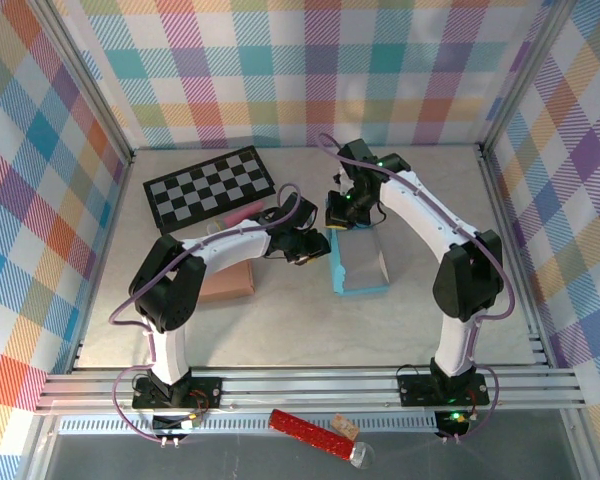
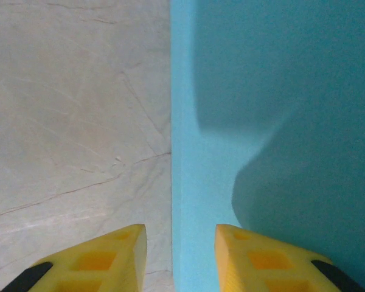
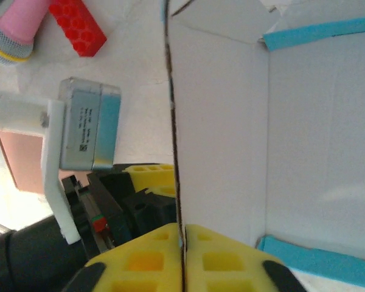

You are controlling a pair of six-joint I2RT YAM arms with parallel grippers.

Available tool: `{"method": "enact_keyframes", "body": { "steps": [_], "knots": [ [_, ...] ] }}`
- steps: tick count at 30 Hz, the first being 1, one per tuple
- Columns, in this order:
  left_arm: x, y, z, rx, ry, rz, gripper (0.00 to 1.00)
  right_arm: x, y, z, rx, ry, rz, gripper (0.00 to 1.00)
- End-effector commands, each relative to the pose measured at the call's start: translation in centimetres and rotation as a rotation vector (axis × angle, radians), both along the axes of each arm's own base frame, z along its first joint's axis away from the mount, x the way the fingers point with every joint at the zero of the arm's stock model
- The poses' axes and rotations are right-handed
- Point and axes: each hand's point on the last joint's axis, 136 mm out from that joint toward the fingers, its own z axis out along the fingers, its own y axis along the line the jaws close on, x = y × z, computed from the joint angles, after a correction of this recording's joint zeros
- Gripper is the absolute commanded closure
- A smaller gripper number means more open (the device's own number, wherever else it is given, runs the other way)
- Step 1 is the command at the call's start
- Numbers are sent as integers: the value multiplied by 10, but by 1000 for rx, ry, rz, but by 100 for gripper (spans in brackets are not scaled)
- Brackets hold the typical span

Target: Fold the paper box

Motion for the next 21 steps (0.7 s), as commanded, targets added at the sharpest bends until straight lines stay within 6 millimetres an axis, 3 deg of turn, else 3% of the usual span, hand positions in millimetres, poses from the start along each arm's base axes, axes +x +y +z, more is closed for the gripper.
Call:
{"method": "enact_keyframes", "body": {
  "steps": [1,7,12,15,21],
  "knots": [
    [-3,12,30,37,-70,-5,64,6,-4,22,-12,-44,-120,100],
    [-12,47,58,106,-138,14,63,17,-20,40,-30,-51,-410,100],
    [-20,79,72,127,-162,46,63,17,-46,41,-35,32,-869,100],
    [-26,92,78,135,-171,48,63,9,-59,38,-68,121,-1156,100],
    [-44,105,79,145,-165,21,63,17,-66,46,-146,165,-1412,100]
  ]
}}
